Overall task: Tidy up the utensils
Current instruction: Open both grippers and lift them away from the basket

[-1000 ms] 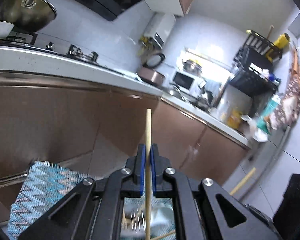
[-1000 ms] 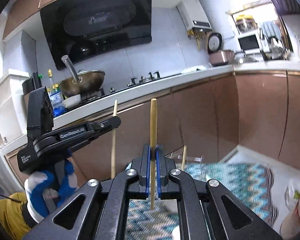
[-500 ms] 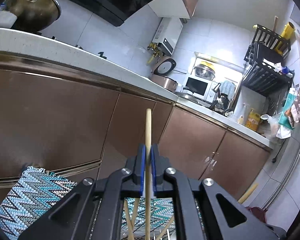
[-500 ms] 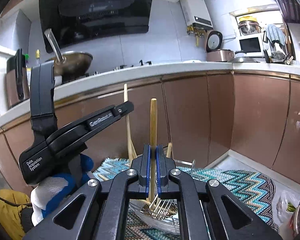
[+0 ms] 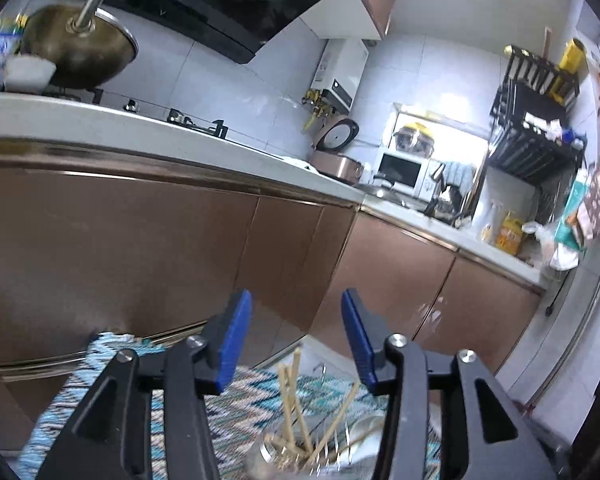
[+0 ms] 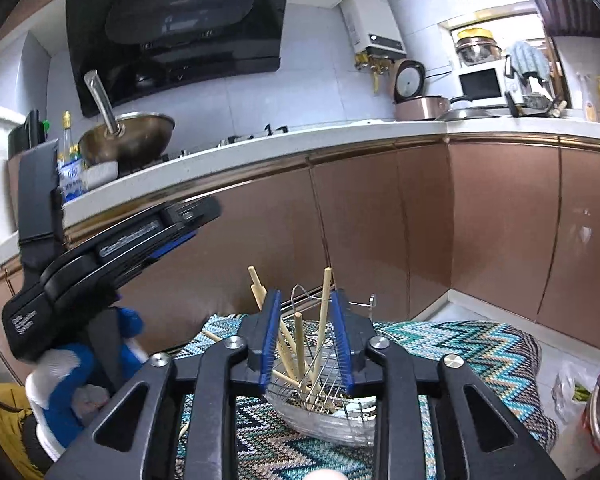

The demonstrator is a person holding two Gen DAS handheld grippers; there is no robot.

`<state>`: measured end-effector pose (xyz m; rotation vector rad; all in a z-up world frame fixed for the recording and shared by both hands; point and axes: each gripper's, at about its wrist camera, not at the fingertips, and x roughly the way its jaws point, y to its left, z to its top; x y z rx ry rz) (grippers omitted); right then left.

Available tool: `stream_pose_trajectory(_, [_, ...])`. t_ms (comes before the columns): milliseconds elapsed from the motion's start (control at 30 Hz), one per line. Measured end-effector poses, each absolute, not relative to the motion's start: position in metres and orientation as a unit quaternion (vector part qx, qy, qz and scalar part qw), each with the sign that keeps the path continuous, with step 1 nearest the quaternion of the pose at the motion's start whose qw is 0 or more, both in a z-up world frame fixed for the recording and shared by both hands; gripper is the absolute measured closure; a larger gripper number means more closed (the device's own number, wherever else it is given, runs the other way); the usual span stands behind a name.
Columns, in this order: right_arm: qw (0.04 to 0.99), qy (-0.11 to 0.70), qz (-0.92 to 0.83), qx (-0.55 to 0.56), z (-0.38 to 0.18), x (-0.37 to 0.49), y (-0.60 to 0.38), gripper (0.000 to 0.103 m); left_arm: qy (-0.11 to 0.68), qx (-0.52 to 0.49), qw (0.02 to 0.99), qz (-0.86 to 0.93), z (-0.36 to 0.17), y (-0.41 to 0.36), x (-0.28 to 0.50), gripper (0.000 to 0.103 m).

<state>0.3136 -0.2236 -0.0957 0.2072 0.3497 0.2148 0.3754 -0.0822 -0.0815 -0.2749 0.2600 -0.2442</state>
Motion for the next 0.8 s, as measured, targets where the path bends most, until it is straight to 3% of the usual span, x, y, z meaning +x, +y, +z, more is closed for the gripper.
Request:
stream_pose_trajectory(433, [0.981, 0.138, 0.05, 0.13, -0.058, 0.217, -0.233, 0.035, 0.157, -0.061, 0.983, -0.072, -0.06, -0.064, 0.265, 0.054])
stream_pose_trajectory(800, [0.984, 0.122, 0.059, 0.116, -0.033, 0.158, -0.211, 0.03, 0.149, -0.049, 0.986, -0.051, -0.049, -0.041, 0.194, 0.05])
